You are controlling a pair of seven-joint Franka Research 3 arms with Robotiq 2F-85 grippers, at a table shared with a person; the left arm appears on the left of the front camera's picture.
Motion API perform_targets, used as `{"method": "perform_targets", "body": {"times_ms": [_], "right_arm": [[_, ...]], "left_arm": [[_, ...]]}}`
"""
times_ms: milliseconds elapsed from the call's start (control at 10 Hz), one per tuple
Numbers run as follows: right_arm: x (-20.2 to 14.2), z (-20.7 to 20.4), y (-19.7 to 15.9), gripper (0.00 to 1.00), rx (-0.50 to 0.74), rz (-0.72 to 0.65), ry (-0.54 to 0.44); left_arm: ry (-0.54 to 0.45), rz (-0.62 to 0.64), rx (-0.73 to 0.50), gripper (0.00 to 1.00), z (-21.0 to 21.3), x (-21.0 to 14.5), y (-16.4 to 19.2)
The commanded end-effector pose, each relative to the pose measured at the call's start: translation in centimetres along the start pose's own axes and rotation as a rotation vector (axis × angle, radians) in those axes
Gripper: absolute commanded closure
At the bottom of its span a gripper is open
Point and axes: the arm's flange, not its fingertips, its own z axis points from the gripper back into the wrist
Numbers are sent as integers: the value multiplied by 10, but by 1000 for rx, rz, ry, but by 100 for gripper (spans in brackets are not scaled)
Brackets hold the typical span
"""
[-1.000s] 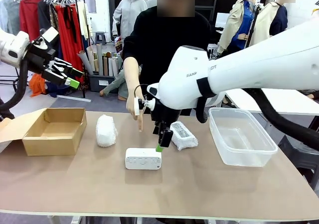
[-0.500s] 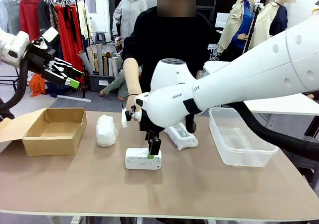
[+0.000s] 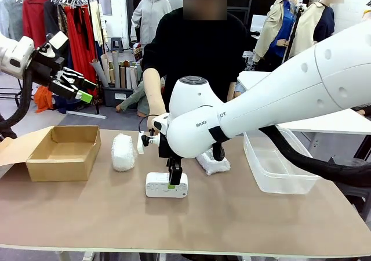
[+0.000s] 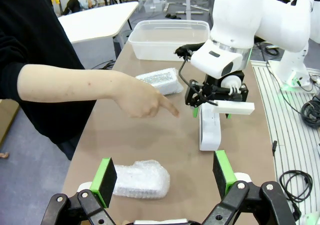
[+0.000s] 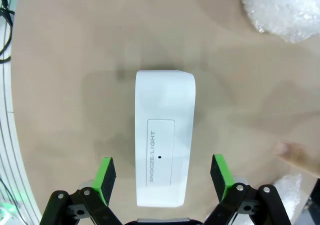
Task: Separate and place wrapped and unwrapped clocks.
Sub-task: Pick up the Digital clock indicated by the person.
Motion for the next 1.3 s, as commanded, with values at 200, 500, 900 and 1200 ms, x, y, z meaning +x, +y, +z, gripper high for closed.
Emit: {"method": "perform_targets", "body": {"times_ms": [200, 500, 900, 1200], "right_arm": [[3, -14, -8, 0, -8, -40, 13], [-1, -25, -10, 0, 13, -39, 18], [-4, -28, -10, 19, 62, -11, 4], [-6, -26, -11, 78, 77, -12, -2]], "left_arm": [[-2, -4, -1, 0, 1, 1, 0], [-2, -4, -1, 0, 1, 1, 0], [-2, -4, -1, 0, 1, 1, 0], [-2, -4, -1, 0, 1, 1, 0]]}}
